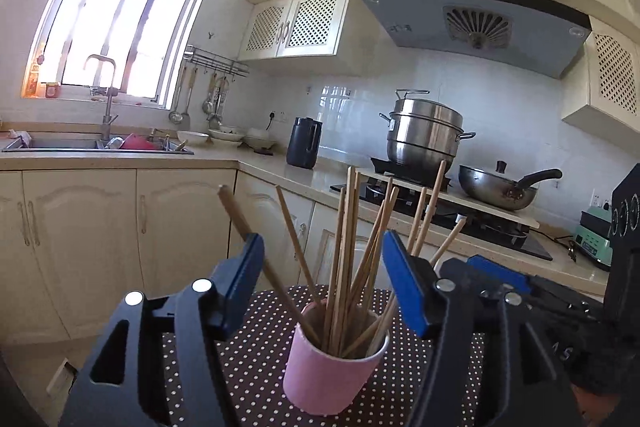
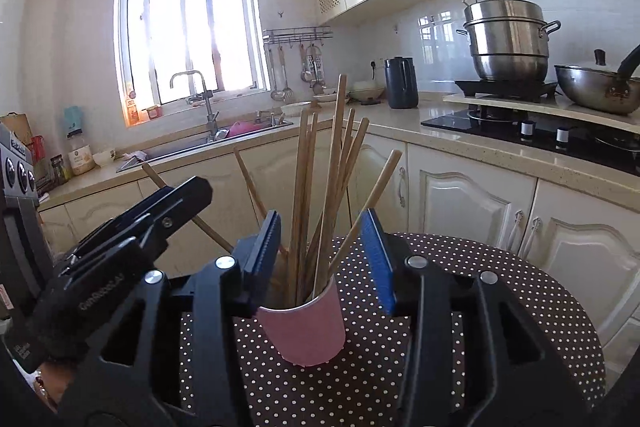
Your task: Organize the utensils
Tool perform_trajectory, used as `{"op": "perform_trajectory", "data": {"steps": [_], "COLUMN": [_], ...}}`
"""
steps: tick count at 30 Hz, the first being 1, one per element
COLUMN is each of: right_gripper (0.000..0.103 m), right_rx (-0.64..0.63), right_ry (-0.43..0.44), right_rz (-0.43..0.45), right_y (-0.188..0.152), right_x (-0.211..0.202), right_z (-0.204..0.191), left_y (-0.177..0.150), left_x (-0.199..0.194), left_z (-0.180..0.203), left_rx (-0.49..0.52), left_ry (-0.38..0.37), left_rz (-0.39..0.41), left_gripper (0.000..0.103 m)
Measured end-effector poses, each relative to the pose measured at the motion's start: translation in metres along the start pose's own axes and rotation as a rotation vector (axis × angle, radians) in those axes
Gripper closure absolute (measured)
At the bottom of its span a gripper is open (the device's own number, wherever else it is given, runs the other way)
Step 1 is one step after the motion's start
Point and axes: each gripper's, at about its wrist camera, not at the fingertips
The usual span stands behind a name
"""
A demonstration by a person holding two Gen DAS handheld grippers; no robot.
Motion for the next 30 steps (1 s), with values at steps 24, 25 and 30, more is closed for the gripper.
{"op": "perform_trajectory", "data": {"steps": [24,25,30], "right_gripper": [0.022,0.022,0.020], "right_rx": [-0.139,-0.140,-0.158], "right_ry": [-0.123,-0.124,-0.149], "right_rz": [0.150,0.164,0.222], "right_y": [-0.027,-0.027,-0.024], "right_x": [-0.244,-0.251,-0.285], "right_z": [-0.114,-0.117,-0.128], "left_y": [0.024,0.025,0.029], "left_x": [-0.251,-0.260,-0.293], "left_z": [0.030,0.032,0.043], "left_rx": [0.152,0.156,0.177], "left_ry": [-0.004,-0.003,0.021], "left_rz": [-0.008,-0.002,0.037], "left_gripper": [0.016,0.016,0.014]}}
Point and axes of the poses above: each gripper's, at about its wrist camera, not at the fingertips, and x roughly the way its jaws point, z to its right, y to its top, and after that the axes turned 7 degrees about z, right-handed
